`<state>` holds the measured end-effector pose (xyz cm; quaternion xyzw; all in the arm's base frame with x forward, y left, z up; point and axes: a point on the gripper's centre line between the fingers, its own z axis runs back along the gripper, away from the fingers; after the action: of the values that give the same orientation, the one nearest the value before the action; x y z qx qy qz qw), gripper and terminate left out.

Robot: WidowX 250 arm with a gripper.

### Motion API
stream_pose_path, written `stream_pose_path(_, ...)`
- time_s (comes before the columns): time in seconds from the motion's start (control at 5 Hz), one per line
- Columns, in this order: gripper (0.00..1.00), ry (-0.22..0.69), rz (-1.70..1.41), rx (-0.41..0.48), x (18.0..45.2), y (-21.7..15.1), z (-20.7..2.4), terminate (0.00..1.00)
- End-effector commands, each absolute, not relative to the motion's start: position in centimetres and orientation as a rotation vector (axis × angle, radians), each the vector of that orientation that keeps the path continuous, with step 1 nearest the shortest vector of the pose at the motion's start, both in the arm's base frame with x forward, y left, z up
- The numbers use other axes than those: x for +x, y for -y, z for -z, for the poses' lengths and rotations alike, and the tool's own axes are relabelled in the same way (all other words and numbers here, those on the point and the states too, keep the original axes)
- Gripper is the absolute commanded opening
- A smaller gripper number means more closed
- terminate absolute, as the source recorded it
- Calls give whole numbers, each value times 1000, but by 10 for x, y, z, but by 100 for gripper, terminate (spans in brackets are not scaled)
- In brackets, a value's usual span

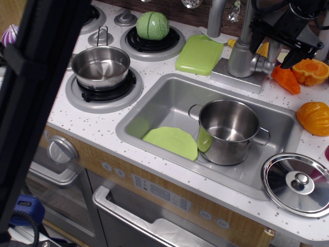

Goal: Turn lever vertical to front

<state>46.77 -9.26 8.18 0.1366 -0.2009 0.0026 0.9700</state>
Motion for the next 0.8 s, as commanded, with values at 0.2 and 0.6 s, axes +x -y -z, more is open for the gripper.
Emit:
stream_pose_path(0.2,100,550,-4,249,489,97,-128,0)
stream_pose_path(0.6,100,555,8,227,499,87,-122,0)
